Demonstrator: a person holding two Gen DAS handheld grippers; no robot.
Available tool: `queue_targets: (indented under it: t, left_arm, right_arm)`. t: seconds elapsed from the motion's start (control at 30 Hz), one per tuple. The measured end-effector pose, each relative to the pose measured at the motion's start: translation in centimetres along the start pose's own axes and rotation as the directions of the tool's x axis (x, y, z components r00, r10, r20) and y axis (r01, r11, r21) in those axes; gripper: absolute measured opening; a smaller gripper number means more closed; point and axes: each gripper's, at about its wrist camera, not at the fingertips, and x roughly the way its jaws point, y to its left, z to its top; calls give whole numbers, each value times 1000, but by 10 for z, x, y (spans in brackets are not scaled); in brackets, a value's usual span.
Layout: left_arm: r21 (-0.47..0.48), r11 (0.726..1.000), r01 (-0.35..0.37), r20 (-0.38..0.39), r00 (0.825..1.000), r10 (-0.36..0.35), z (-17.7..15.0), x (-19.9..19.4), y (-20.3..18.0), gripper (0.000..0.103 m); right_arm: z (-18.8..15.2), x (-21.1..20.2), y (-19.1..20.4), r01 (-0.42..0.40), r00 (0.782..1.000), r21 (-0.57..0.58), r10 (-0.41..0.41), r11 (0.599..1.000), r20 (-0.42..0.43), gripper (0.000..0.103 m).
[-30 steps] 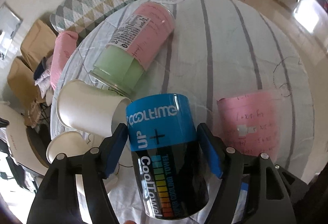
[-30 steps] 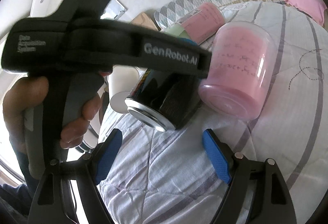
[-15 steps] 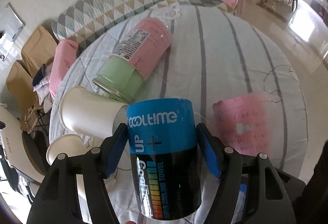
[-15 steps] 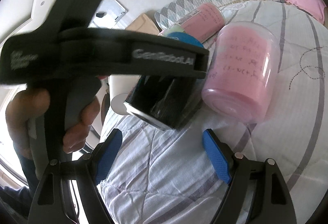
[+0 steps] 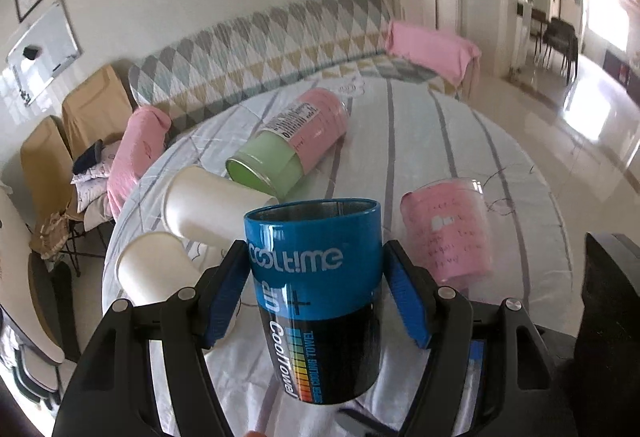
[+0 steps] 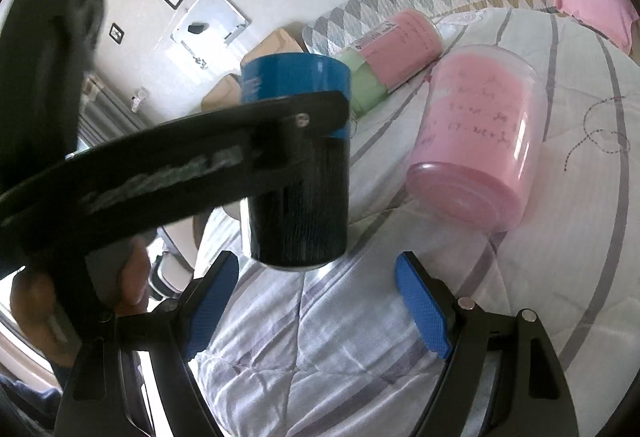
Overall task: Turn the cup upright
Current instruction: 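Hold the can in the left gripper while the right tool releases and withdraws, then lower the can upright onto the table and open the left gripper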
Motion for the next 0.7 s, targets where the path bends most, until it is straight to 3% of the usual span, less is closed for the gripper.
queue_targets:
  t: [0.27, 0.6, 0.7]
  left_arm:
    - [-8, 1000, 13, 93, 996, -12, -26, -23, 2, 69]
    - [-64, 995, 77, 124, 990, -68, -48, -35, 15, 70]
    - [-73, 993, 92, 128, 988, -83, -55, -40, 15, 76]
  right_arm:
    - [-7, 2, 12, 58, 998, -68, -57, 996, 11, 82]
    - [-16, -4, 31, 128, 992, -141, -128, 982, 11, 82]
    - [-20, -8, 36, 146, 989, -159, -146, 977, 10, 82]
